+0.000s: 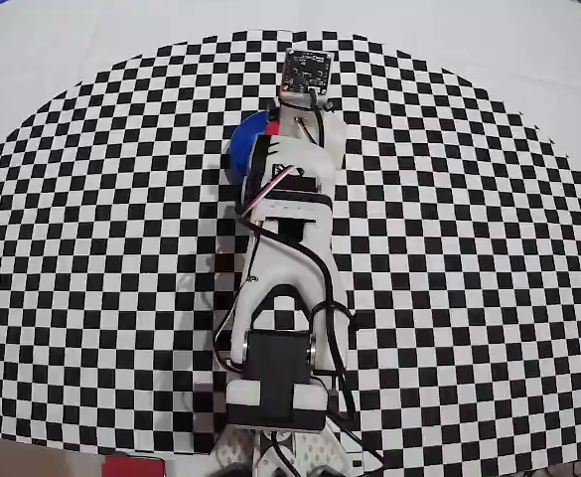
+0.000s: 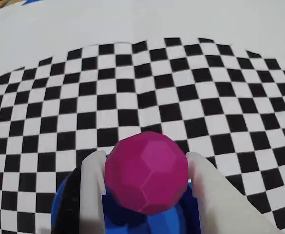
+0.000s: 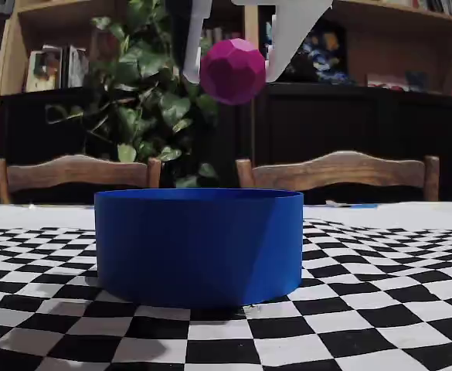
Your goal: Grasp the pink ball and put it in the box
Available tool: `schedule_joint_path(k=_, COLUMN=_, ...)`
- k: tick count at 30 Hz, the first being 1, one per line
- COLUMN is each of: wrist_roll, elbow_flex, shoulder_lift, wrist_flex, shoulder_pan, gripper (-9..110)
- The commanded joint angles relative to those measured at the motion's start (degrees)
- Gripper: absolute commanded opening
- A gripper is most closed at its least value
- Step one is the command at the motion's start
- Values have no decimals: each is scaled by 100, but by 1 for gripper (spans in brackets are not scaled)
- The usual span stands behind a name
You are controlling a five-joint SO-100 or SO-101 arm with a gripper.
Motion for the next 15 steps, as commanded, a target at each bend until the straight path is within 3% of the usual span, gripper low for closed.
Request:
schedule_joint_path(k=1, wrist_roll=26, elbow_flex=9, shoulder_lift=448, wrist_flex=-79, shoulder_pan=-35, gripper=0)
schedule_joint_path(k=15, wrist_roll=26, elbow_flex=141, shoulder_lift=510, wrist_flex=-79, shoulder_pan=-158, gripper=0)
